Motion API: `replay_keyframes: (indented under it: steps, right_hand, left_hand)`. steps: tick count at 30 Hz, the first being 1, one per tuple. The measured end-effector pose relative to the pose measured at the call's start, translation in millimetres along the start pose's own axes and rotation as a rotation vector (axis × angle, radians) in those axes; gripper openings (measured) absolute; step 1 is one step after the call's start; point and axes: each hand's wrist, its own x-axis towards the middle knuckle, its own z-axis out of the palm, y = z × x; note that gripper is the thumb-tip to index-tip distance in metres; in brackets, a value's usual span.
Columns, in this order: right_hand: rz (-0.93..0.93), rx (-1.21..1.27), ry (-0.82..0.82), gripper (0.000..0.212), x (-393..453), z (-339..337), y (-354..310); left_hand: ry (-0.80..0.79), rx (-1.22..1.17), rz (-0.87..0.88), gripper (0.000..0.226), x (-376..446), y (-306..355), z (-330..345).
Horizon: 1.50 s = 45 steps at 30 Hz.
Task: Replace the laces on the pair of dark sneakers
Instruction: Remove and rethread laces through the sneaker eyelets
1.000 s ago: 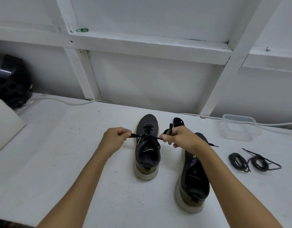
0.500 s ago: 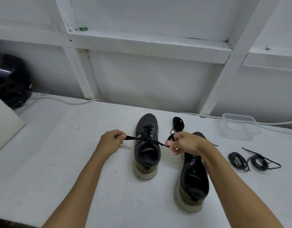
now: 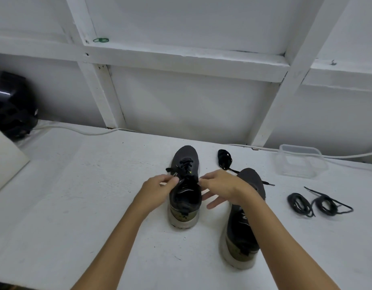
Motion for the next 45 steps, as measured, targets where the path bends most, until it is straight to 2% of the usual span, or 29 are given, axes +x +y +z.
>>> replay_keyframes:
  steps: [3,7,13,18,21,23,25,27,31,33,37,42,45]
  right_hand:
    - [-0.025,-0.042,-0.023,0.040,-2.7,10.0,2.5]
    - [-0.071,0.025,0.112,0.037,-1.4,27.2,7.1]
    - [-0.129,0.095,0.194,0.028,-1.8,54.2,8.3]
    - [-0.175,0.103,0.236,0.035,-6.7,72.6,12.1]
    - [-0.175,0.106,0.247,0.033,-12.8,69.9,12.1]
    - [-0.193,0.082,0.277,0.035,-19.8,62.3,11.5]
    - [-0.221,0.056,0.333,0.047,-30.0,50.8,10.8]
    - [-0.292,0.056,0.437,0.048,-43.0,36.5,11.4]
    - [-0.477,0.088,0.748,0.027,-74.2,9.1,25.1]
    - [-0.514,0.102,0.819,0.022,-87.3,0.1,40.7]
    - [-0.446,0.160,0.811,0.023,-95.1,-4.4,81.7]
    - [-0.340,0.296,0.742,0.057,-91.4,-2.4,117.1]
    - [-0.333,0.337,0.689,0.047,-87.7,-2.1,129.7]
  left_hand:
    - [-0.035,-0.082,0.011,0.027,-5.6,-0.5,8.5]
    - [0.021,-0.100,0.011,0.044,-14.2,3.1,19.4]
    - [0.100,-0.107,0.016,0.037,-21.8,1.5,9.3]
    - [0.098,-0.133,0.009,0.035,-29.0,-10.6,2.5]
    - [0.110,-0.122,0.015,0.033,-30.8,-6.8,3.9]
    - [0.217,-0.051,0.078,0.031,-34.6,3.0,7.8]
    - [0.361,0.002,0.213,0.026,-41.8,20.1,15.1]
    - [0.414,-0.019,0.354,0.022,-51.3,41.4,27.1]
    - [0.236,-0.104,0.470,0.023,-66.3,70.8,65.1]
    - [0.130,-0.104,0.462,0.024,-69.5,72.2,86.4]
    - [-0.036,-0.114,0.326,0.028,-68.4,58.0,120.4]
    - [-0.156,-0.237,0.122,0.025,-60.6,47.7,146.7]
    - [-0.206,-0.379,0.022,0.025,-56.7,43.7,159.7]
